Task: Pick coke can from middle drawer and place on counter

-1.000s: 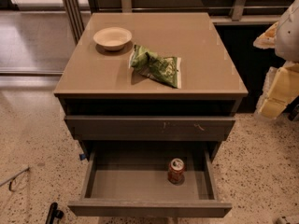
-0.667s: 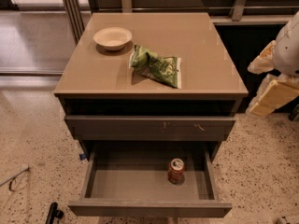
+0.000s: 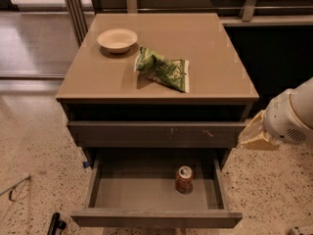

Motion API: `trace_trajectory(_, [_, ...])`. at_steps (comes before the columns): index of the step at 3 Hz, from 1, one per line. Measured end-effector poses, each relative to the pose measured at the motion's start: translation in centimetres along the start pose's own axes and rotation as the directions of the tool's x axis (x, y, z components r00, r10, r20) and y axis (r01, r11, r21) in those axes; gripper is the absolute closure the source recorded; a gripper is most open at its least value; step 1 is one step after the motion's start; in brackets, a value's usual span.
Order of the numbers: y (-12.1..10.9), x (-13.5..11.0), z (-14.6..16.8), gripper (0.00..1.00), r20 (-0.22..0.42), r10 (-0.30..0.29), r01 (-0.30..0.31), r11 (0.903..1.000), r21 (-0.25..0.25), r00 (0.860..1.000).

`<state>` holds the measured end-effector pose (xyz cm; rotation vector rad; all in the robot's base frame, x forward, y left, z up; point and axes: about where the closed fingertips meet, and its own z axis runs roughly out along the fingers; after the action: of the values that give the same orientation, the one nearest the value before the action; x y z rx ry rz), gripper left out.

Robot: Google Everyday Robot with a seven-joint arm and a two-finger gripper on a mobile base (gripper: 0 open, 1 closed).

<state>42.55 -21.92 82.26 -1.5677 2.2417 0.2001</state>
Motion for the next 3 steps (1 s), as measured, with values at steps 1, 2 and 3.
trace_trajectory(1, [0.2,0.2,0.6,1.0,0.005,0.011,-0.011,0.9999,-0.008,1.0])
trace_trajectory(2, [0.2,0.2,0.6,1.0,0.005,0.011,-0.011,0.9999,-0.008,1.0])
trace_trajectory(3, [0.7,1.5,3.6,1.0,0.029,-0.001,0.001,1.0,-0.001,1.0])
